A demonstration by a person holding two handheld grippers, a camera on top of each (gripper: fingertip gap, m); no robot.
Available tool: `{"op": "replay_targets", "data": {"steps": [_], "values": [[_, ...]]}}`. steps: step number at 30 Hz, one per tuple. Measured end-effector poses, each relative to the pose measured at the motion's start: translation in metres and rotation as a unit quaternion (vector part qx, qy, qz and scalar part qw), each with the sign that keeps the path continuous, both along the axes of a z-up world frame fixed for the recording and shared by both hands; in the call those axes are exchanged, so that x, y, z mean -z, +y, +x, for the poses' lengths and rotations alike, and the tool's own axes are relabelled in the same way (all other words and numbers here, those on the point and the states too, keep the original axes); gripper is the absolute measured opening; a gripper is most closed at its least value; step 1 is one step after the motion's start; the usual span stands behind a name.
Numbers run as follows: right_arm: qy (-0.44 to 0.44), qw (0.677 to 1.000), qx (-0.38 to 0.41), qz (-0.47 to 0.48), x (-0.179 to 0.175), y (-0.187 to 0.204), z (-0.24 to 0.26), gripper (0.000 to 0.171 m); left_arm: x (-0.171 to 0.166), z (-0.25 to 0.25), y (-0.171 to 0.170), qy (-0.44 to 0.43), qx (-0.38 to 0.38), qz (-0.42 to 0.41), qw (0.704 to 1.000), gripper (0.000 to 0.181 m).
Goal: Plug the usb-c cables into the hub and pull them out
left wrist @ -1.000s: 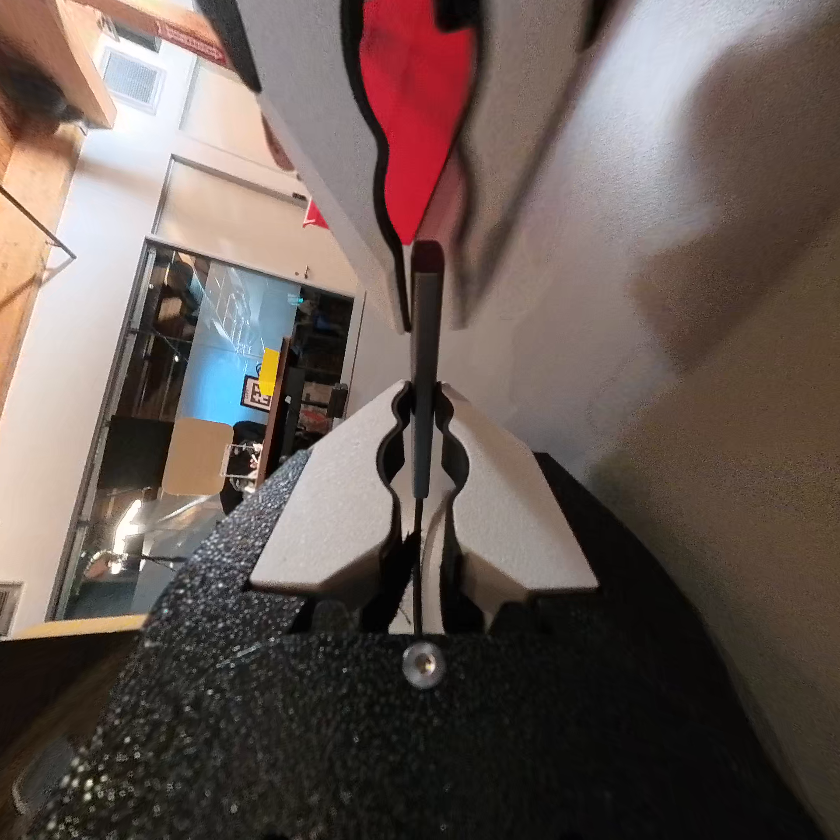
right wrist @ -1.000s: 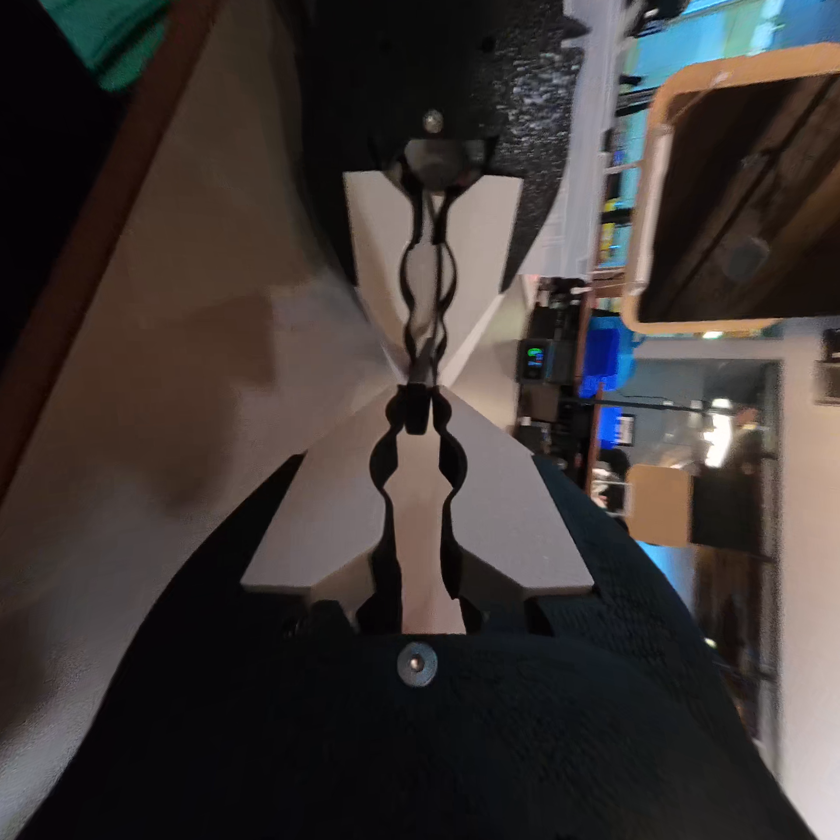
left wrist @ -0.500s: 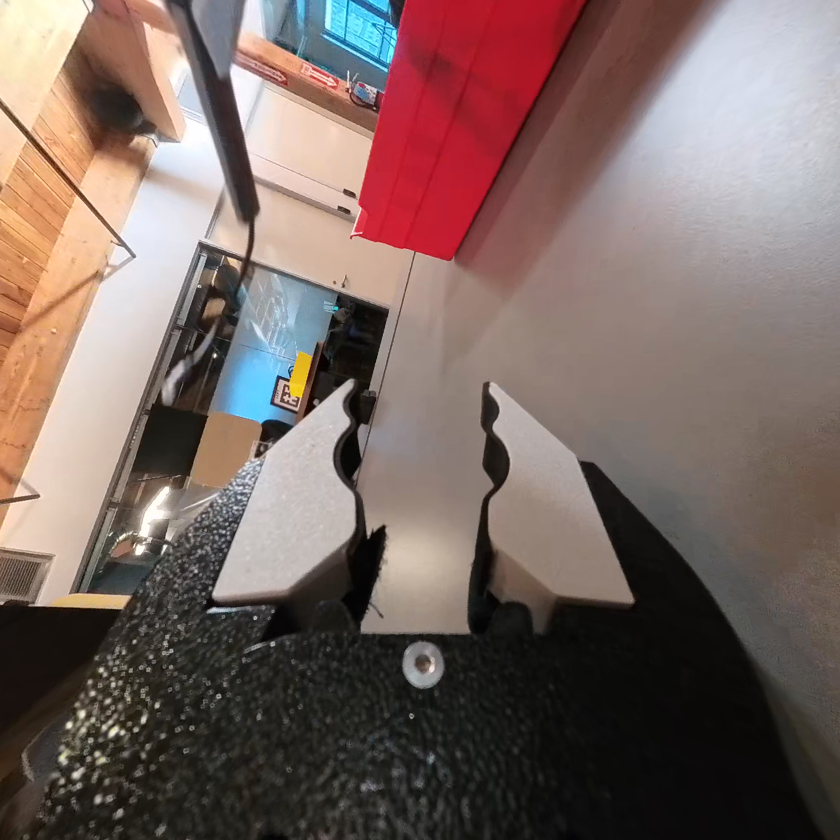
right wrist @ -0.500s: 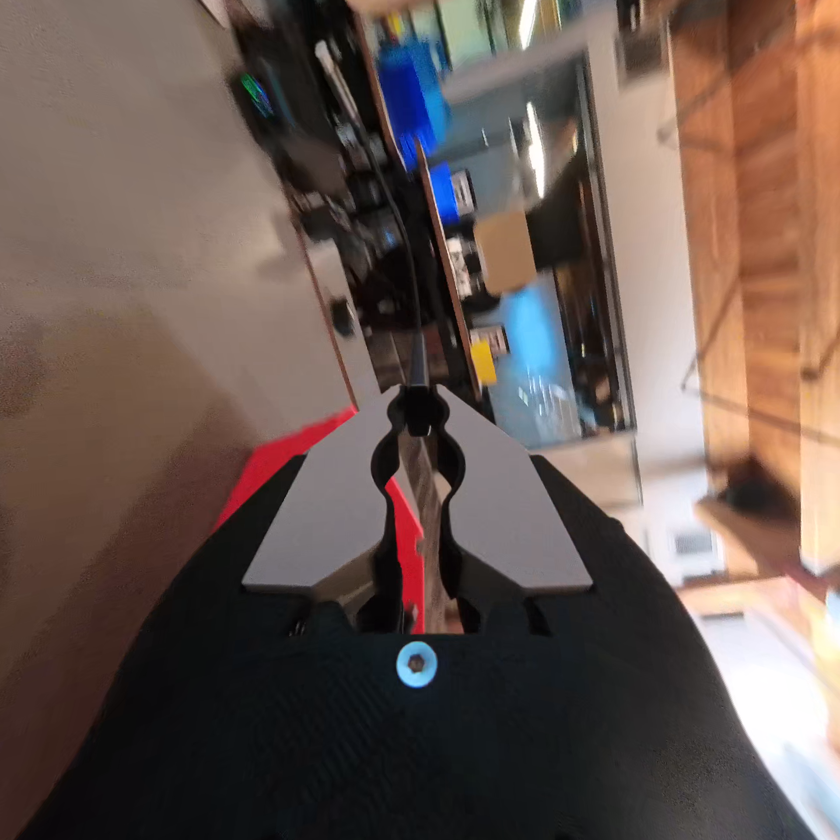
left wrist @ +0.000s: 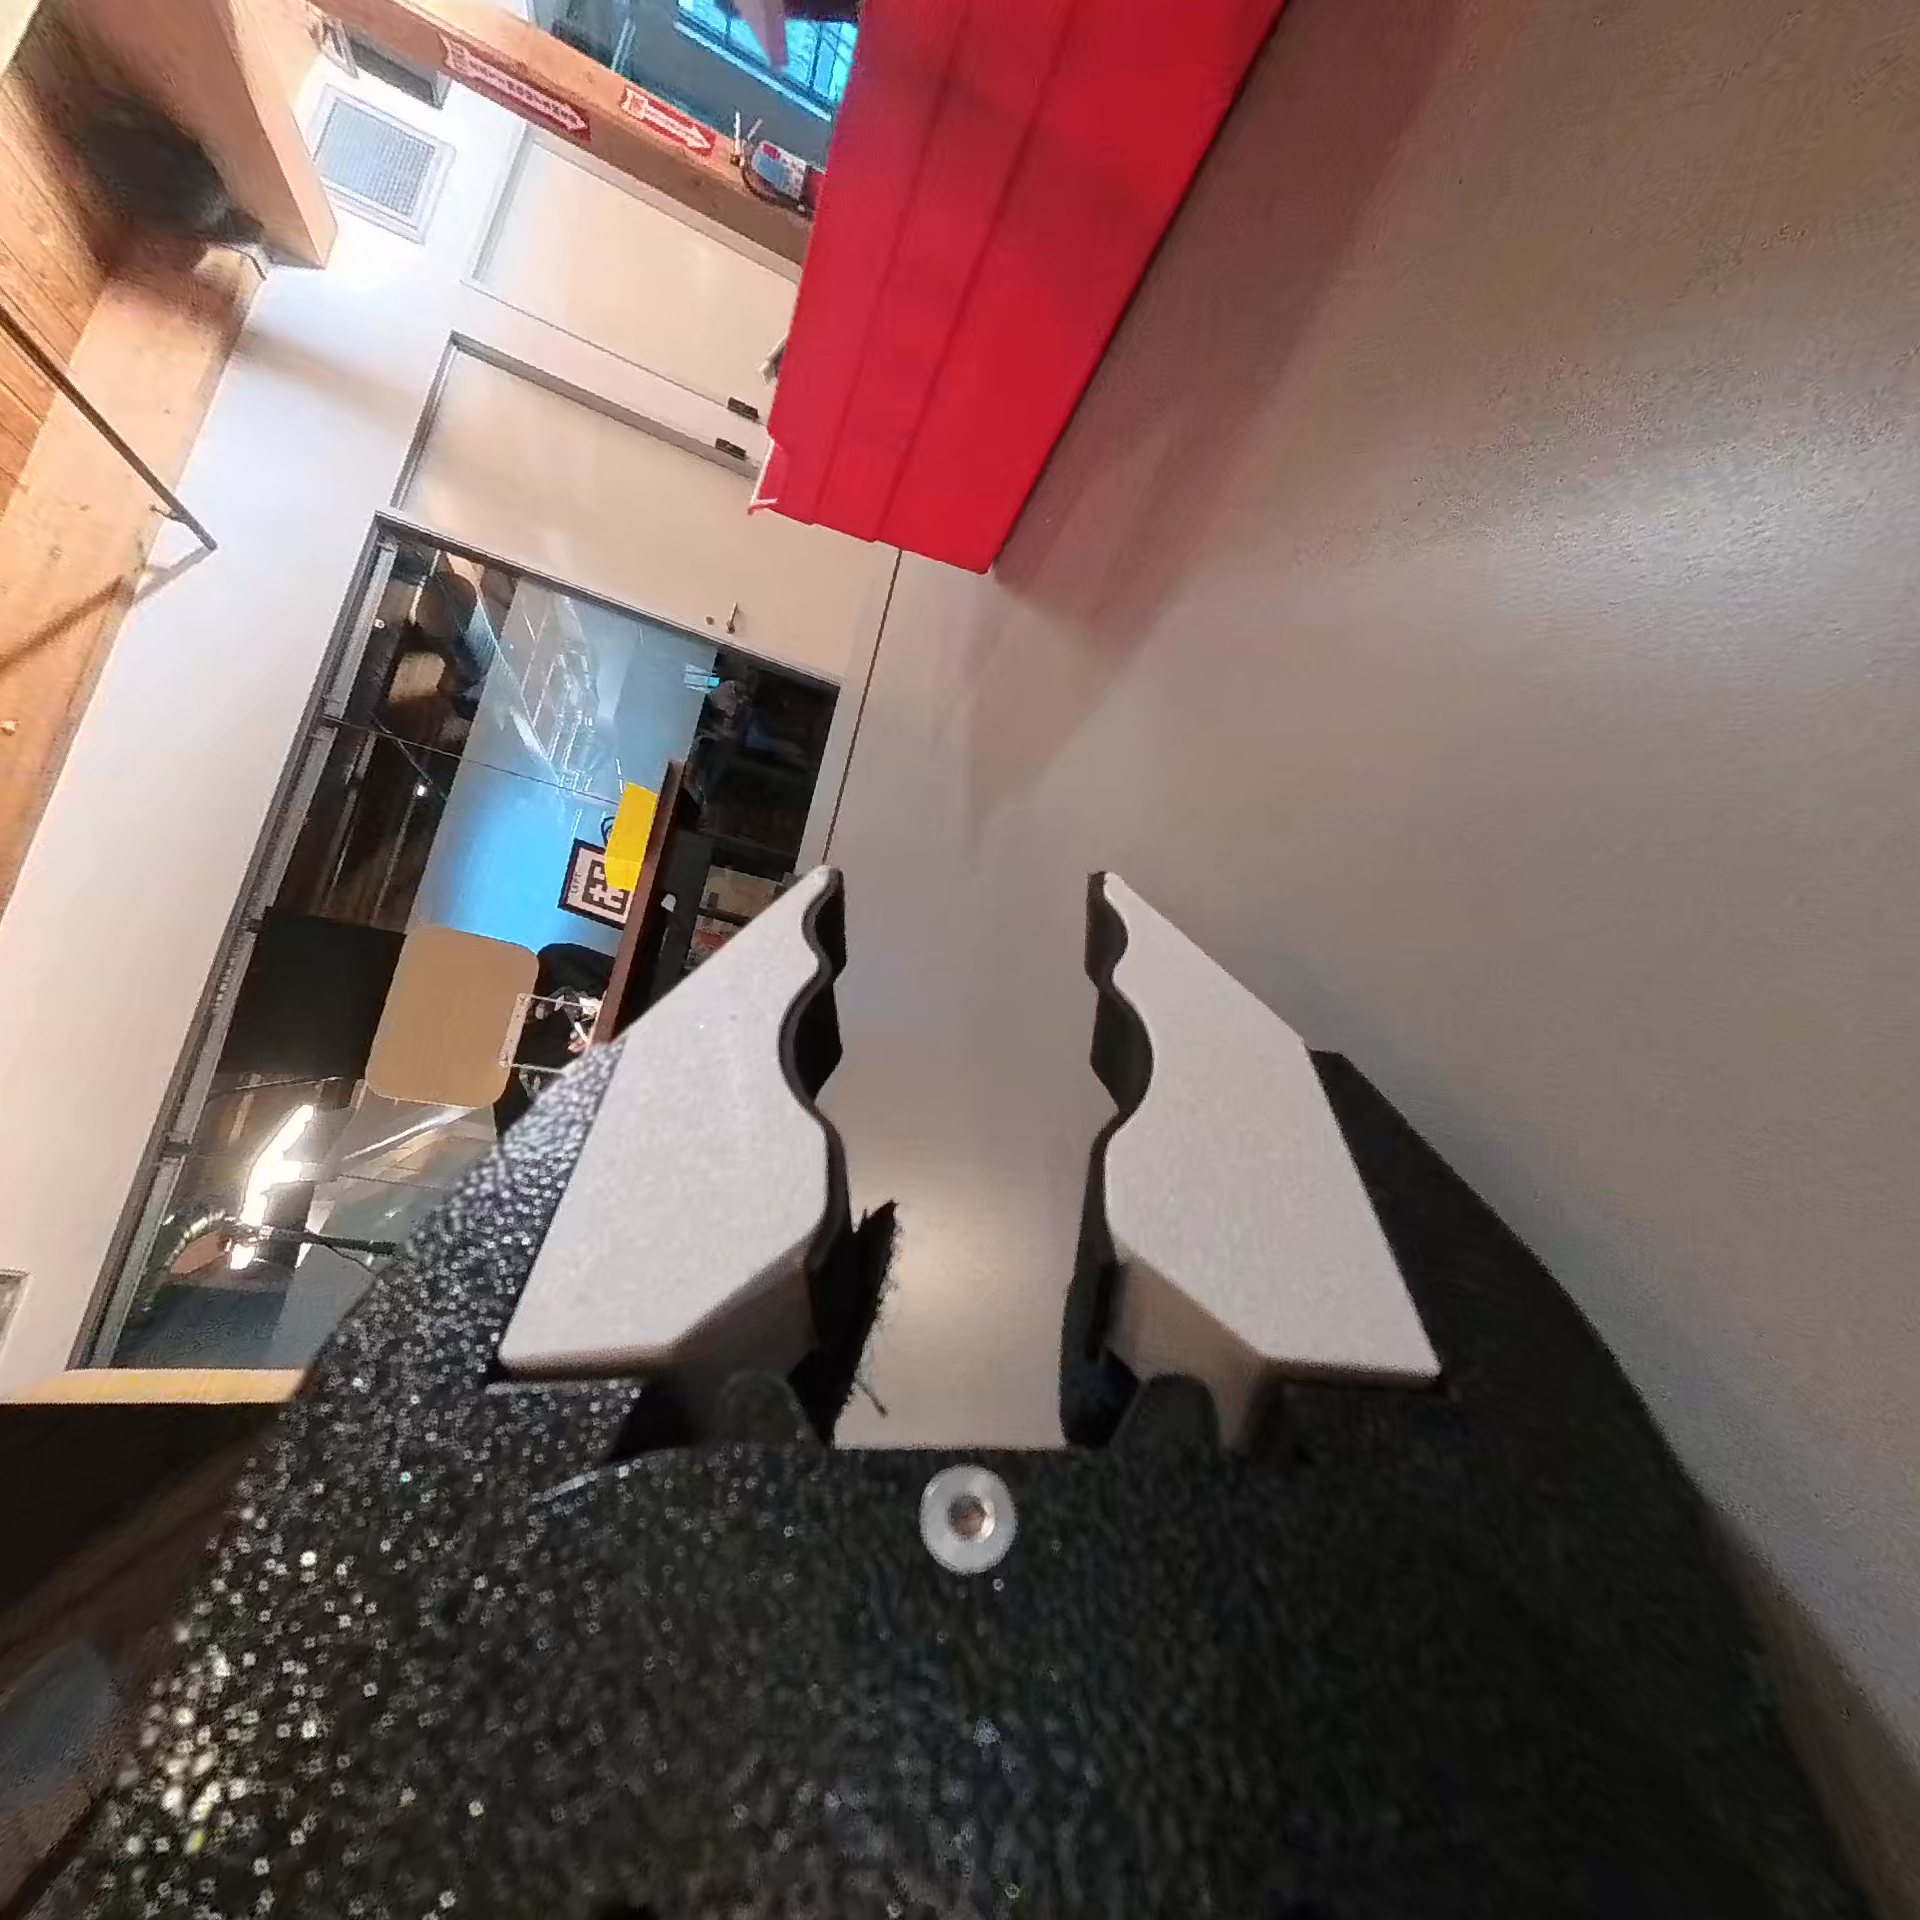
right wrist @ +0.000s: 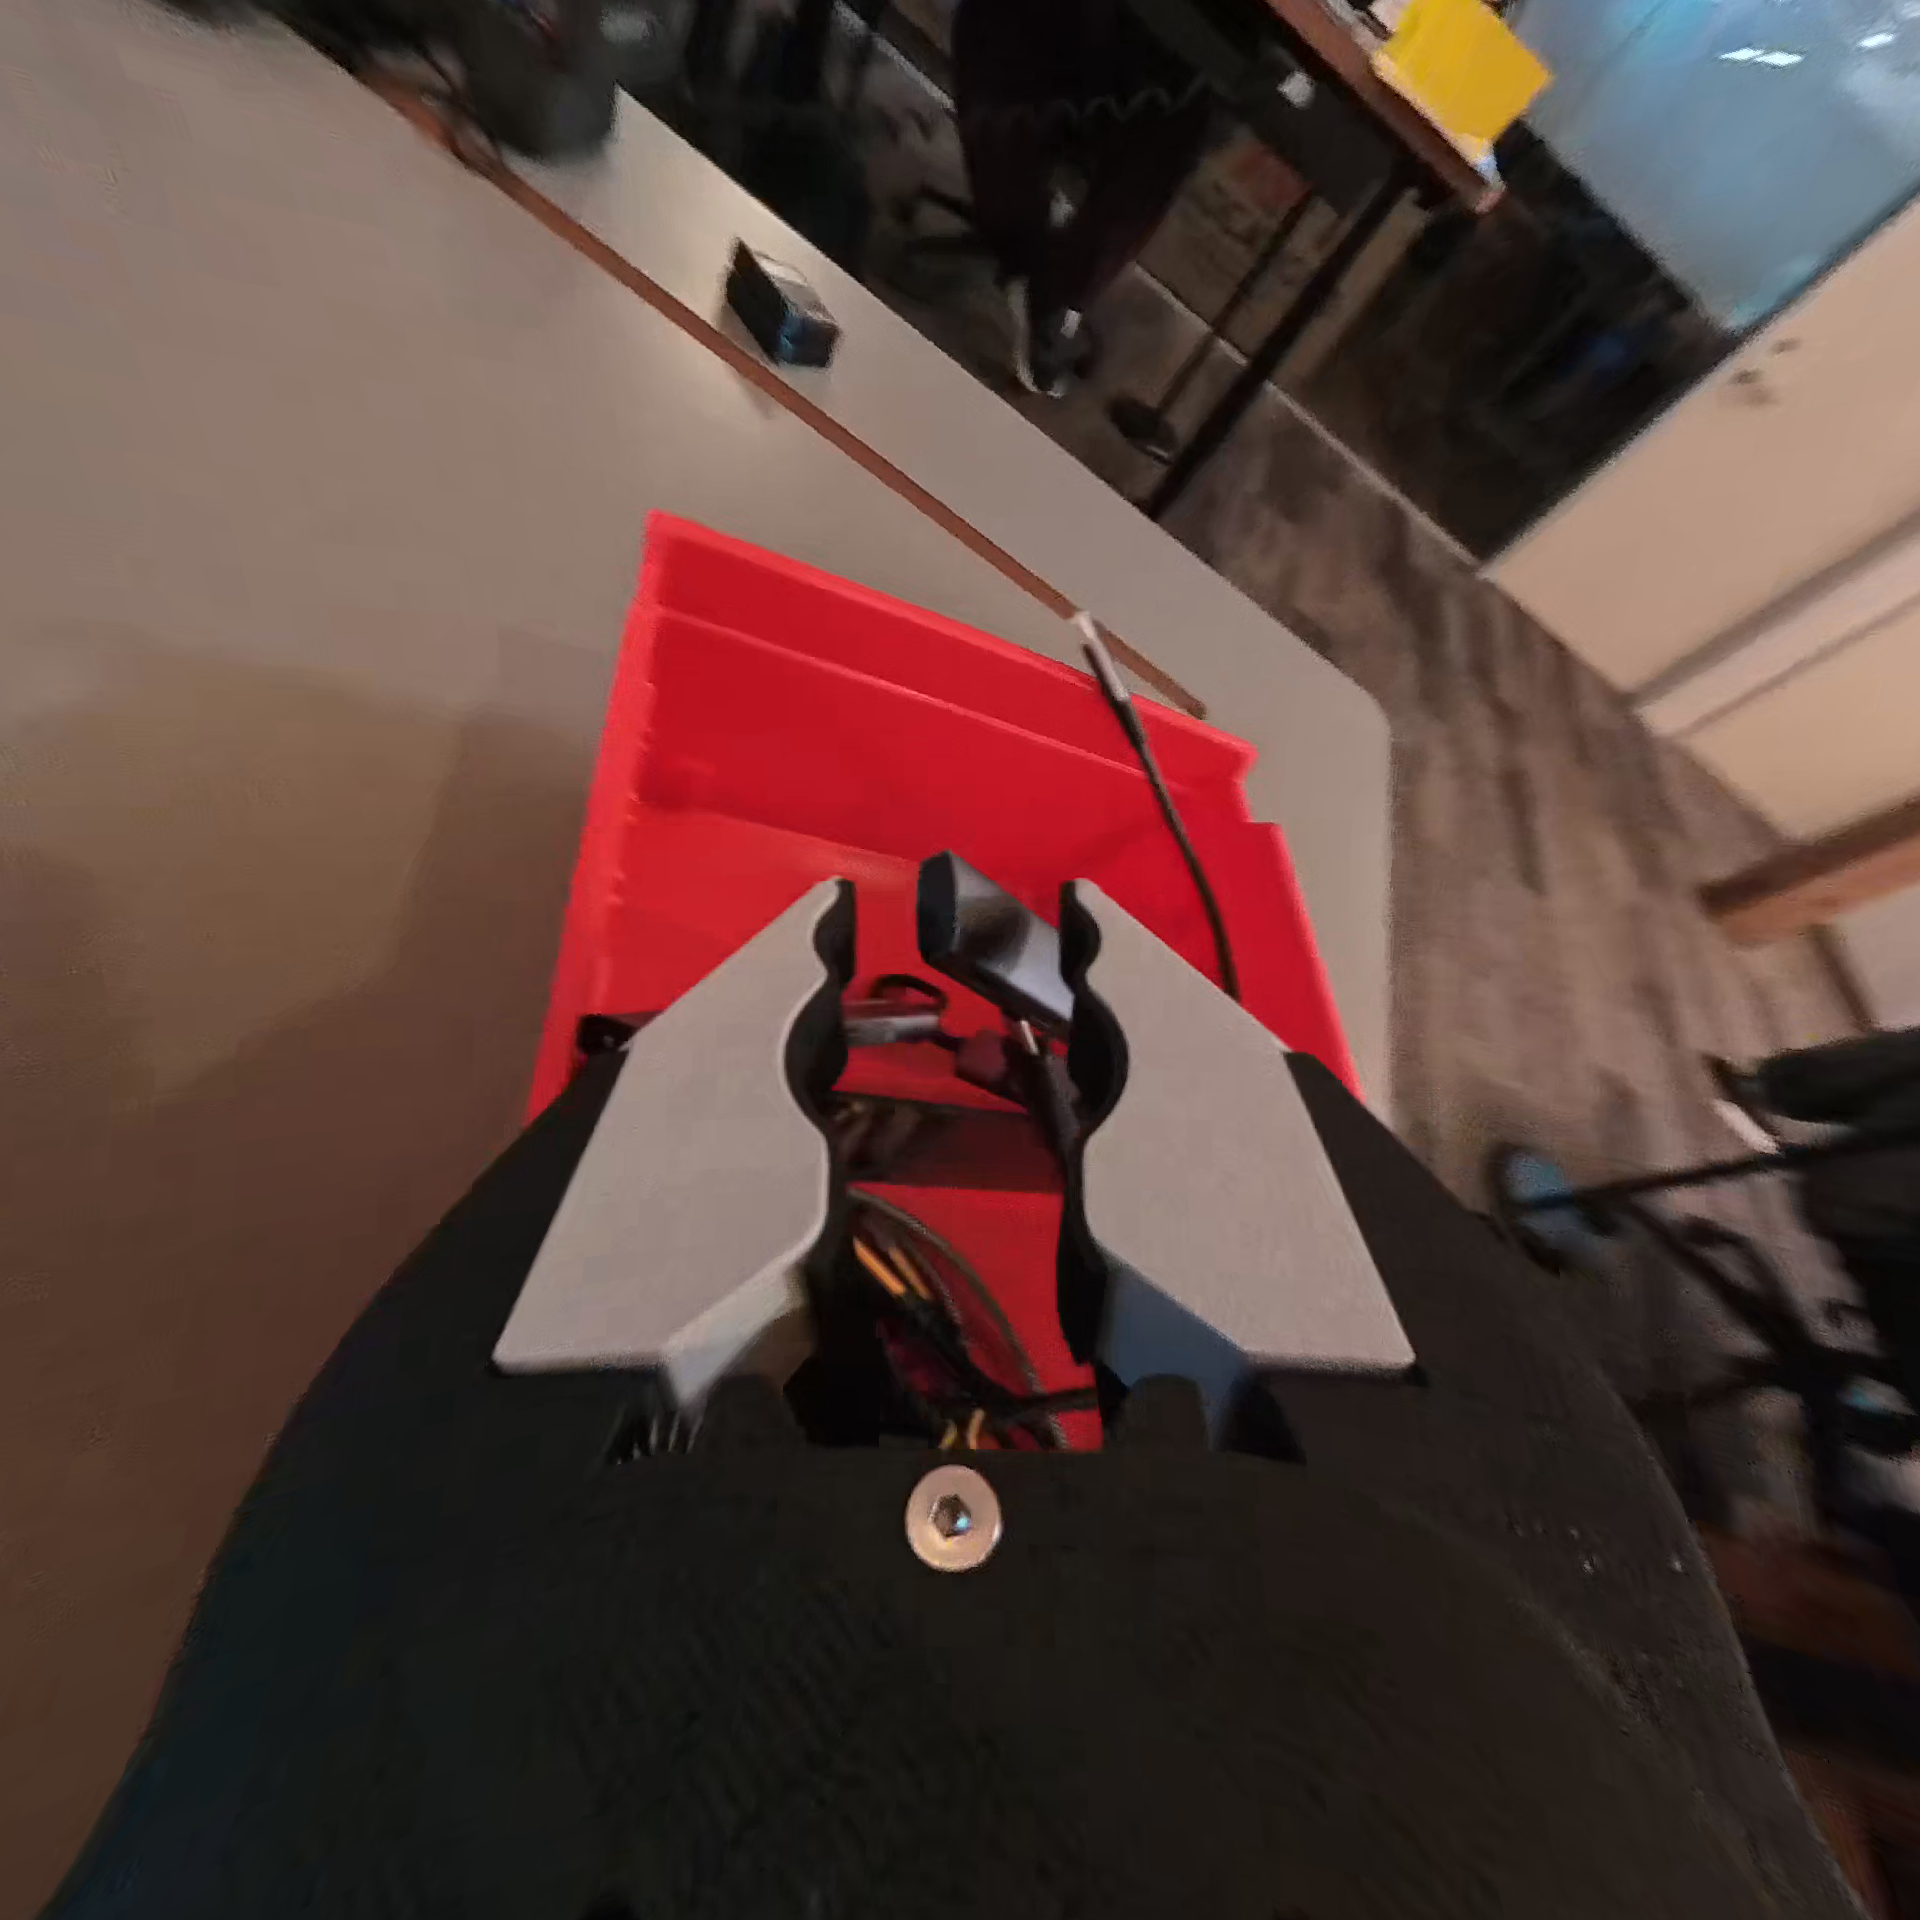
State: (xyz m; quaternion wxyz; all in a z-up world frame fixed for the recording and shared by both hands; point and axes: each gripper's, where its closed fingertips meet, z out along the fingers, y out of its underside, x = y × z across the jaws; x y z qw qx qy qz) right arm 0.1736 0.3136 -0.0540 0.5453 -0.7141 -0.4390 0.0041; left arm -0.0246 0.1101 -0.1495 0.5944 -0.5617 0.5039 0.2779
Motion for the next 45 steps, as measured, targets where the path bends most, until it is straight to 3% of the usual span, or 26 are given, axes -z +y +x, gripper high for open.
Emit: {"op": "replay_targets", "data": {"steps": [2,6,10,13,15,18,21,25,27,30,34,37,42,45], "values": [[0.025,0.999,-0.023,-0.026,-0.001,-0.005,-0.005,0.055,0.000,-0.001,0.000,-0.001,-0.001,-0.001,1.000,0.046],[0.053,0.998,-0.040,-0.021,-0.024,-0.011,0.008,0.072,-0.001,-0.003,0.000,-0.002,-0.008,-0.001,1.000,0.046],[0.099,0.995,-0.018,0.013,-0.061,-0.011,0.051,0.078,-0.003,-0.007,0.000,-0.008,-0.019,0.001,1.000,0.047],[0.117,0.992,0.045,0.028,-0.071,0.001,0.104,0.077,-0.010,-0.016,0.003,-0.021,-0.046,0.013,0.999,0.046],[0.106,0.989,0.101,0.019,-0.062,0.012,0.144,0.078,-0.026,-0.037,0.008,-0.028,-0.107,0.029,0.993,0.048],[0.089,0.986,0.128,-0.058,-0.025,0.017,0.179,0.081,-0.077,-0.076,0.006,-0.070,-0.214,0.056,0.973,0.060],[0.086,0.981,0.107,-0.137,0.009,0.014,0.186,0.083,-0.119,-0.108,-0.007,-0.178,-0.265,0.037,0.947,0.075],[0.083,0.985,0.075,-0.133,0.012,0.013,0.170,0.077,-0.137,-0.158,-0.025,-0.237,-0.341,0.007,0.910,0.087],[0.092,0.987,0.052,-0.123,0.005,0.013,0.151,0.066,-0.130,-0.184,-0.036,-0.228,-0.396,-0.023,0.889,0.084],[0.086,0.985,0.047,-0.140,0.009,0.012,0.134,0.065,-0.107,-0.214,-0.054,-0.227,-0.465,-0.097,0.850,0.088],[0.006,0.982,0.111,-0.154,0.036,0.022,0.157,0.073,-0.079,-0.237,-0.073,-0.270,-0.498,-0.175,0.805,0.090],[0.006,0.976,0.134,-0.172,0.049,0.028,0.170,0.074,-0.056,-0.250,-0.089,-0.294,-0.519,-0.236,0.767,0.093],[-0.015,0.967,0.182,-0.177,0.062,0.035,0.192,0.066,-0.017,-0.249,-0.104,-0.306,-0.523,-0.334,0.722,0.081],[-0.018,0.961,0.186,-0.203,0.080,0.036,0.199,0.055,-0.013,-0.241,-0.102,-0.305,-0.504,-0.355,0.726,0.056]]}}
